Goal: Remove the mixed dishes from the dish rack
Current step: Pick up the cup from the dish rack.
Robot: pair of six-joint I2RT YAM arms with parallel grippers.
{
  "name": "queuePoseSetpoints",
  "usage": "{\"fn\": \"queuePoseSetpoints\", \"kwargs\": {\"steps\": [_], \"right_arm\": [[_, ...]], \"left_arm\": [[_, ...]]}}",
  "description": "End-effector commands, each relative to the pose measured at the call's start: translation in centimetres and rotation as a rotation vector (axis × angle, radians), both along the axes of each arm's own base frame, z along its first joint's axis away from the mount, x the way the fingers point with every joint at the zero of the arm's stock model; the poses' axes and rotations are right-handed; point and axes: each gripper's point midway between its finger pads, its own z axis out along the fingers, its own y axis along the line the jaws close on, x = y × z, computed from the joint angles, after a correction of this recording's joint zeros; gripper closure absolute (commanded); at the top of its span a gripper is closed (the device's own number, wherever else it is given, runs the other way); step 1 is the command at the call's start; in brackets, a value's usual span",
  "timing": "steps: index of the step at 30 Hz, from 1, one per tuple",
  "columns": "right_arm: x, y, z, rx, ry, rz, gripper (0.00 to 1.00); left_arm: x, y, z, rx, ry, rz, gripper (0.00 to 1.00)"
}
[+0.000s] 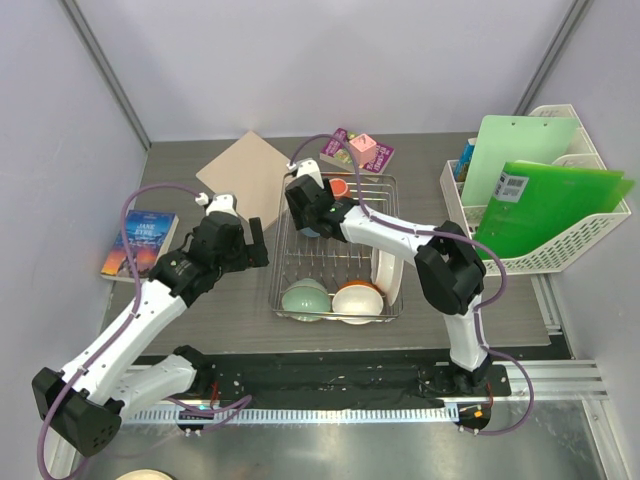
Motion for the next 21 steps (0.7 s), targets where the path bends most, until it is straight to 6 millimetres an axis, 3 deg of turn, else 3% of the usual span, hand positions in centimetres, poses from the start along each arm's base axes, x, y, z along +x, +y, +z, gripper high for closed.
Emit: {"fn": "queuePoseSetpoints", "kwargs": {"steps": [1, 4, 10, 15, 18, 21], "right_arm": [[0.9, 0.7, 2.8, 0.063, -0.058, -0.005, 0.47], [0.7, 0.4, 3.6, 0.071, -0.073, -0.013, 0.53], [-1.1, 0.4, 7.7, 0.087, -0.132, 0.013, 0.62], [-2.6, 0.3, 10.2, 0.107, -0.155, 0.032, 0.79], [-3.2, -0.2, 11.2, 0.126, -0.165, 0.024, 0.97], [-3.9, -0.5, 13.8, 0.214, -0.209, 0.026, 0.99]], "left_arm": [[0.6, -0.2, 0.6, -0.026, -0.032, 0.011, 0.0], [0.5, -0.2, 0.5, -0.026, -0.029, 0.012, 0.0], [0.6, -0.2, 0.5, -0.029, -0.031, 0.016, 0.0], [0.7, -0.3, 0.5, -0.029, -0.03, 0.018, 0.0], [0.8, -0.2, 0.7, -0.032, -0.036, 0.021, 0.0], [0.9, 0.0, 1.3, -0.033, -0.054, 0.035, 0.0]]}}
